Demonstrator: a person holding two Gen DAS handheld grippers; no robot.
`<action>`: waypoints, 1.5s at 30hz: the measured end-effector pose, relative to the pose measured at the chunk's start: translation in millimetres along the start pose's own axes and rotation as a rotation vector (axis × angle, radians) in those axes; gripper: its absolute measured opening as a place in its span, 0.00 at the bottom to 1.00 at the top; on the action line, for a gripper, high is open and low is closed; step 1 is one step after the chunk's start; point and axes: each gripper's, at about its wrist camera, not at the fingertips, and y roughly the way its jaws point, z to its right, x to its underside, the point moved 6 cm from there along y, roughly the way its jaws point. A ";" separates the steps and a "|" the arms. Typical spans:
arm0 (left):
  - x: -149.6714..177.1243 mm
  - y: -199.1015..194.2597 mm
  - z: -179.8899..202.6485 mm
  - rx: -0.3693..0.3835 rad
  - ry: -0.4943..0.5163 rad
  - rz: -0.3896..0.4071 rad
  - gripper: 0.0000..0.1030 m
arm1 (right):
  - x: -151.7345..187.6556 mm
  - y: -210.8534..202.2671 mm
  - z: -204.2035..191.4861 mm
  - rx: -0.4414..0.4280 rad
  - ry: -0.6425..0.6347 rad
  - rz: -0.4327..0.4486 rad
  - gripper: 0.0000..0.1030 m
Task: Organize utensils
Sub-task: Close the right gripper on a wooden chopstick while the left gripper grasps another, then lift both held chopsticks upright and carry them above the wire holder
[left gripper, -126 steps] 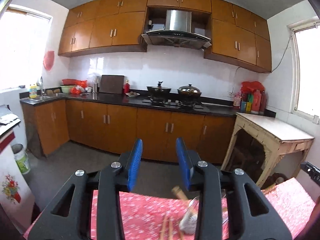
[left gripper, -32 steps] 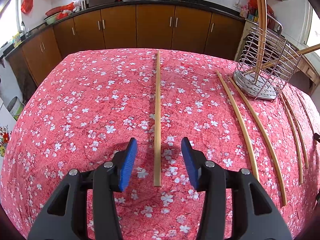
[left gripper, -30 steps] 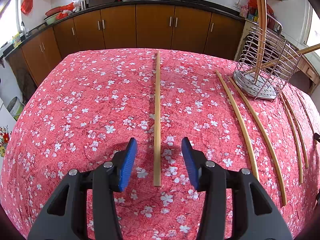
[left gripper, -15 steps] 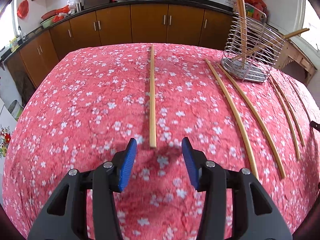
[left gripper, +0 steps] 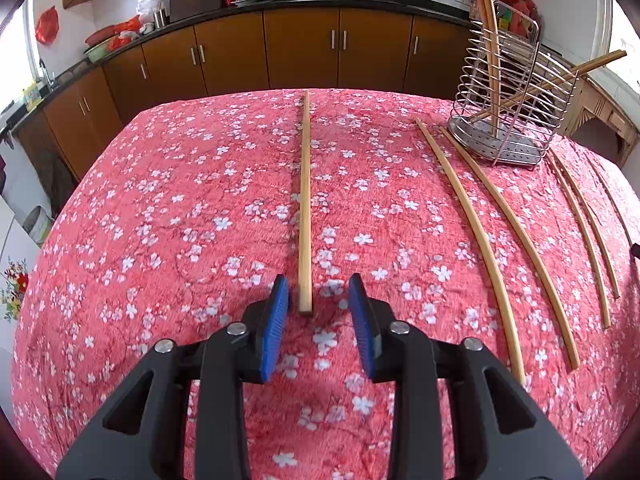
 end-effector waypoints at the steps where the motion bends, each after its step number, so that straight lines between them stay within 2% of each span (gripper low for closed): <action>1: -1.0 0.6 0.1 0.001 -0.002 0.001 0.13 | 0.0 0.0 -0.5 -0.001 0.001 0.000 0.10; 3: -1.0 0.6 -1.2 0.005 -0.001 0.001 0.07 | -0.6 0.2 0.2 -0.005 0.003 0.000 0.08; 8: 1.5 -4.3 -6.8 0.030 0.001 0.005 0.07 | 0.0 -3.2 2.5 -0.015 0.007 0.007 0.07; 11: 0.4 -20.2 -14.0 0.040 -0.006 0.054 0.07 | 1.1 -12.0 7.1 -0.017 0.007 0.034 0.07; 17: -13.5 -59.9 -19.7 0.022 0.008 0.182 0.07 | -10.9 -56.4 12.9 -0.012 -0.024 0.183 0.07; 24: -48.3 -113.6 -21.4 0.015 -0.037 0.387 0.07 | -50.6 -125.3 12.3 -0.045 -0.022 0.394 0.07; 32: -83.5 -150.1 -23.4 0.023 -0.089 0.538 0.07 | -86.9 -172.5 6.1 -0.077 -0.007 0.543 0.07; 37: -96.3 -165.4 -25.8 0.019 -0.116 0.594 0.07 | -98.2 -183.4 1.0 -0.119 0.006 0.570 0.07; 45: -104.6 -177.1 -23.1 0.015 -0.110 0.620 0.07 | -100.6 -199.2 -11.0 -0.165 0.003 0.597 0.07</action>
